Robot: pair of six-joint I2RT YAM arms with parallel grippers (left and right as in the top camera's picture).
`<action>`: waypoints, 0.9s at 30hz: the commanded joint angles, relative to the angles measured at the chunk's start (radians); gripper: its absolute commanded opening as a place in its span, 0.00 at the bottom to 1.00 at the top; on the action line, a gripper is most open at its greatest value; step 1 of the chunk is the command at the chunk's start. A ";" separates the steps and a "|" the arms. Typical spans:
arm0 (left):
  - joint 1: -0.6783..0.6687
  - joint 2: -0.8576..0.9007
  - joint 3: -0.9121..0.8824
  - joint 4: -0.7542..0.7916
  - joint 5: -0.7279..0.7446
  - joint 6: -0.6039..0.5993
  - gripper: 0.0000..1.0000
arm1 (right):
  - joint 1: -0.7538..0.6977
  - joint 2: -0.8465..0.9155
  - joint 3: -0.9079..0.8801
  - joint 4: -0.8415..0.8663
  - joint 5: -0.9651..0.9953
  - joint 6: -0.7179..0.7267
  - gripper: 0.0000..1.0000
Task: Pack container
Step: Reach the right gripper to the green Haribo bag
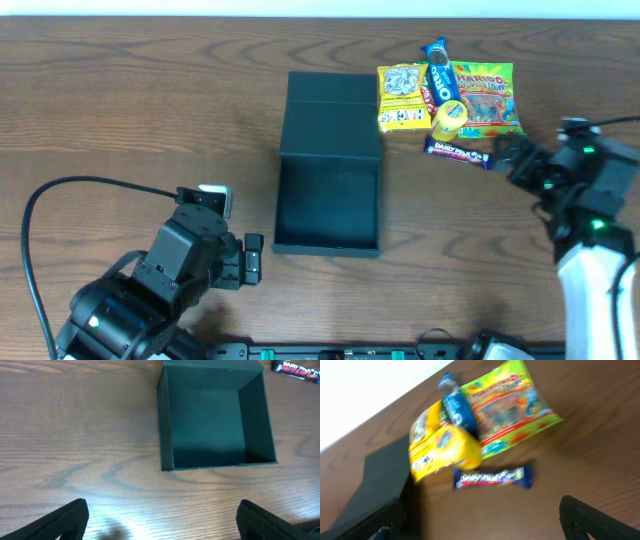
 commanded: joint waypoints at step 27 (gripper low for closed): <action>-0.001 0.026 0.006 0.037 -0.017 0.078 0.95 | -0.027 0.775 0.364 0.164 -0.093 0.156 0.98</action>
